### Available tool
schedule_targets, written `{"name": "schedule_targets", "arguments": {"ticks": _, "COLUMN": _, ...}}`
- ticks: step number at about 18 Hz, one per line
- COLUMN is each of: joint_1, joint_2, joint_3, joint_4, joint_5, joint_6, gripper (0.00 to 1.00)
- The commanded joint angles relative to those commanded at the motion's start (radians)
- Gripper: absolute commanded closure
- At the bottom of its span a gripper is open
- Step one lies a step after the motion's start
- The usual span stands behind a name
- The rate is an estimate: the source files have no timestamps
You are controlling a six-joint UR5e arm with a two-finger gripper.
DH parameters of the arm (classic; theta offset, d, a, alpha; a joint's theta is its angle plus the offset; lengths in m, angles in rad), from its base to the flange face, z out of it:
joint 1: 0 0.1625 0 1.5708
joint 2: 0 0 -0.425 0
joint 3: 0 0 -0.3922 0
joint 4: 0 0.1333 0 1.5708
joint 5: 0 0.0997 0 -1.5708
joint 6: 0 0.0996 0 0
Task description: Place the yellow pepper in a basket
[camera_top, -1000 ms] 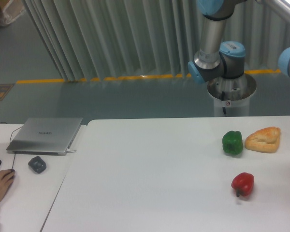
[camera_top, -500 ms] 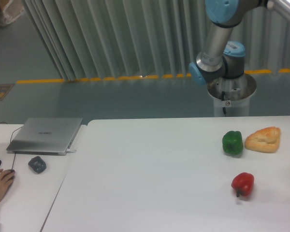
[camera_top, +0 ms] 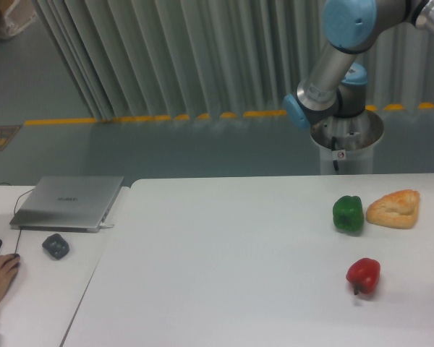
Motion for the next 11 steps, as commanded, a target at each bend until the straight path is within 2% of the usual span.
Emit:
{"name": "schedule_targets", "arguments": {"ticks": 4, "joint_1": 0.005, "joint_2": 0.006, "joint_3": 0.0, "joint_4": -0.002, "joint_5": -0.002, "joint_6": -0.009, "gripper": 0.0}}
{"name": "schedule_targets", "arguments": {"ticks": 7, "joint_1": 0.005, "joint_2": 0.047, "joint_3": -0.014, "joint_4": -0.012, "joint_5": -0.008, "joint_6": -0.008, "gripper": 0.0}}
{"name": "schedule_targets", "arguments": {"ticks": 11, "joint_1": -0.003, "joint_2": 0.101, "joint_3": -0.035, "joint_4": -0.092, "joint_5": -0.046, "joint_6": -0.006, "gripper": 0.0}}
